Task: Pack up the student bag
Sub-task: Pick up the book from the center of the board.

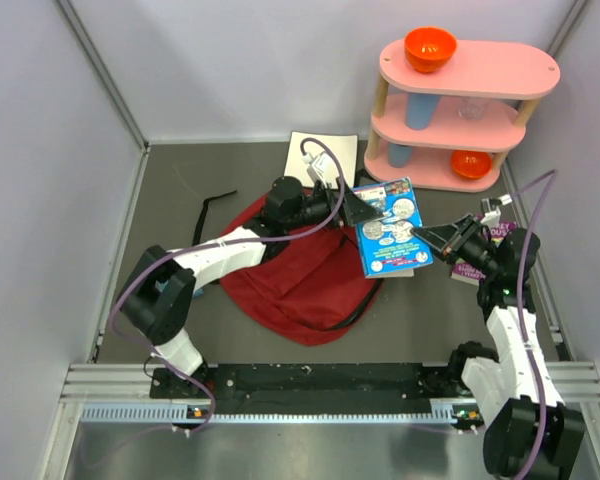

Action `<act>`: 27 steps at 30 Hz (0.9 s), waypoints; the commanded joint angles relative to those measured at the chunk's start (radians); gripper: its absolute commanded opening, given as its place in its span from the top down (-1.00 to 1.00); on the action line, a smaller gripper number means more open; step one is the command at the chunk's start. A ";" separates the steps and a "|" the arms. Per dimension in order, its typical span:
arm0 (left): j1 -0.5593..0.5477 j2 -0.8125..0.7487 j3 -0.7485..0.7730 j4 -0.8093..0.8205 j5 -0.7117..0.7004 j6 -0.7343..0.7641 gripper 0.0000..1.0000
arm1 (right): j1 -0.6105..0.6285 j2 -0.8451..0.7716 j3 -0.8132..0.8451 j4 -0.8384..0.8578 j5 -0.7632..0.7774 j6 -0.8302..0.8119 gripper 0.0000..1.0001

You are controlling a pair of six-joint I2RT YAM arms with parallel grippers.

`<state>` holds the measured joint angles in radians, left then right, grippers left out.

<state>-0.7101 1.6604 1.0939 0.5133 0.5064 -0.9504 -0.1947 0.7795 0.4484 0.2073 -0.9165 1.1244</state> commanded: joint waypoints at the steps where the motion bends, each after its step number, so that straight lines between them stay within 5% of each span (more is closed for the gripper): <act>1: -0.003 0.029 0.024 0.197 0.092 -0.067 -0.69 | 0.032 0.039 -0.002 0.217 -0.126 0.075 1.00; 7: -0.003 0.015 -0.003 0.211 0.100 -0.062 -0.35 | 0.107 0.161 0.006 0.365 -0.168 0.117 1.00; 11: -0.002 -0.014 -0.012 0.176 0.080 -0.033 0.13 | 0.117 0.170 0.022 0.280 -0.145 0.057 1.00; 12: 0.001 -0.022 -0.011 0.157 0.073 -0.022 0.45 | 0.117 0.164 0.044 0.233 -0.136 -0.005 0.97; 14: 0.003 -0.050 -0.011 0.091 0.035 0.018 0.70 | 0.117 0.142 0.075 0.102 -0.081 -0.082 0.73; 15: 0.003 -0.060 -0.014 0.070 0.020 0.028 0.90 | 0.117 0.138 0.107 -0.011 -0.062 -0.148 0.32; 19: 0.040 -0.154 -0.052 -0.031 -0.067 0.058 1.00 | 0.117 0.101 0.173 -0.236 0.077 -0.257 -0.45; 22: 0.098 -0.262 -0.130 -0.056 -0.143 0.047 1.00 | 0.117 0.028 0.182 -0.400 0.204 -0.334 -0.72; 27: 0.210 -0.447 -0.180 -0.200 -0.206 0.047 1.00 | 0.118 -0.109 0.040 -0.385 0.136 -0.289 -0.82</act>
<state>-0.5755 1.3815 0.9161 0.3286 0.3805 -0.9096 -0.0849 0.7494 0.5686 -0.1036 -0.7849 0.8547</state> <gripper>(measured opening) 0.307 0.897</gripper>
